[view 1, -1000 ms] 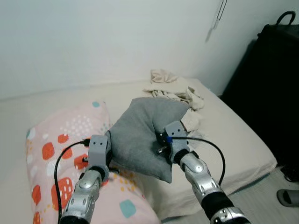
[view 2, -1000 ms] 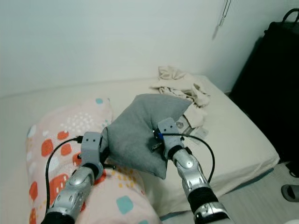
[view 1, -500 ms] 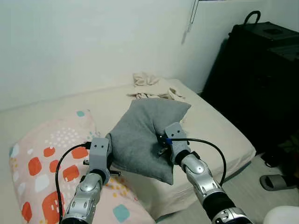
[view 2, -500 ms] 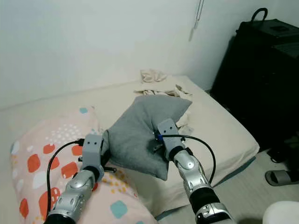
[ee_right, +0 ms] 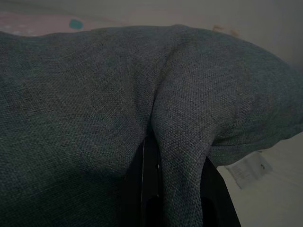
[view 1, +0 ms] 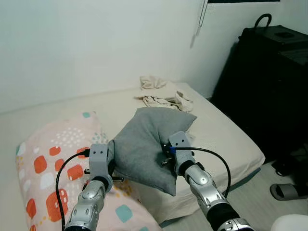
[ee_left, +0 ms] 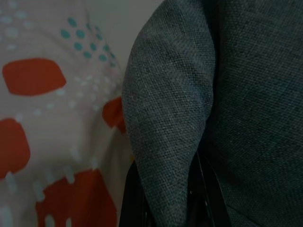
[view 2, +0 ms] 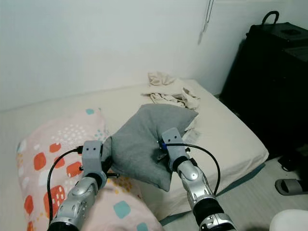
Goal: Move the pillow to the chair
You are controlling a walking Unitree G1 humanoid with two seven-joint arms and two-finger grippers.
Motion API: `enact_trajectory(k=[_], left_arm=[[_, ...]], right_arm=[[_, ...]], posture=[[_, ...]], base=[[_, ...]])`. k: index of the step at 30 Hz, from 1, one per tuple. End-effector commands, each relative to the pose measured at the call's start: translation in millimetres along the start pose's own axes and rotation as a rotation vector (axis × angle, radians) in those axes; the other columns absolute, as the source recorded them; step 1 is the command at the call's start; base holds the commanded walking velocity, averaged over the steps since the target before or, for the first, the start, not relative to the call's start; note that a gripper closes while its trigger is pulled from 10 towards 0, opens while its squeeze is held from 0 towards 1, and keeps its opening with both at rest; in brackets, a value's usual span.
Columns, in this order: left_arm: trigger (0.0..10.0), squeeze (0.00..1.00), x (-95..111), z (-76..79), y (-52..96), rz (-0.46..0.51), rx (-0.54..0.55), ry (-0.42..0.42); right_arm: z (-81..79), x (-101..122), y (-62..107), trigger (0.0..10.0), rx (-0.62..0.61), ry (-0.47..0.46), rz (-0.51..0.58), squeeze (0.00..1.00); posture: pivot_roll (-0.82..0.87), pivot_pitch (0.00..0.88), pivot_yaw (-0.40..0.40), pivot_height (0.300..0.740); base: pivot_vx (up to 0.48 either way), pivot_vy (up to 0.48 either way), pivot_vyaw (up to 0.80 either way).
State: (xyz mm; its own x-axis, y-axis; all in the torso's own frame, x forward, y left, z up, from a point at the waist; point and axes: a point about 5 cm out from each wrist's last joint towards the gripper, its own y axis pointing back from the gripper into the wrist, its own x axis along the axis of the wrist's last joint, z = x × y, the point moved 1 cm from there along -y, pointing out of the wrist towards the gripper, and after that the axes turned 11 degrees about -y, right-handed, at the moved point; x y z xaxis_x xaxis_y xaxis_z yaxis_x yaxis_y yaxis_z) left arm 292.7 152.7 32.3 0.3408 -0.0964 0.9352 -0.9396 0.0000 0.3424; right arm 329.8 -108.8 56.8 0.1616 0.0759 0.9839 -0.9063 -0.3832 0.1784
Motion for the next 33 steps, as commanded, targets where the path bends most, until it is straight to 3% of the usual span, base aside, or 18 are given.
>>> enact_trajectory(k=[1, 2, 19, 33], left_arm=[[10.0, 0.0, 2, -15.5, 2.2, 0.02, 0.068, -0.028], [10.0, 0.0, 1, -16.5, 3.1, 0.034, 0.063, -0.061], [10.0, 0.0, 4, -12.8, 2.4, 0.053, 0.043, -0.059], [10.0, 0.0, 6, -10.9, 1.5, 0.058, 0.032, -0.054]], right_arm=[[5.9, 3, 1.8, 10.0, -0.018, 0.009, 0.027, 0.0], [4.2, 2, 2.5, 10.0, -0.003, 0.018, 0.025, 0.0], [-2.3, -6, 4.2, 10.0, 0.039, -0.005, -0.002, 0.0], [-2.1, -8, 4.1, 10.0, 0.053, -0.008, -0.019, 0.0]], posture=[[-0.01, 0.071, -0.096, 0.74], [-0.01, 0.071, -0.091, 0.74], [-0.01, 0.056, -0.087, 0.74], [-0.01, 0.049, -0.086, 0.74]], base=[[0.0, 0.0, 0.0], [0.0, 0.0, 0.0], [0.0, 0.0, 0.0], [0.0, 0.0, -0.74]])
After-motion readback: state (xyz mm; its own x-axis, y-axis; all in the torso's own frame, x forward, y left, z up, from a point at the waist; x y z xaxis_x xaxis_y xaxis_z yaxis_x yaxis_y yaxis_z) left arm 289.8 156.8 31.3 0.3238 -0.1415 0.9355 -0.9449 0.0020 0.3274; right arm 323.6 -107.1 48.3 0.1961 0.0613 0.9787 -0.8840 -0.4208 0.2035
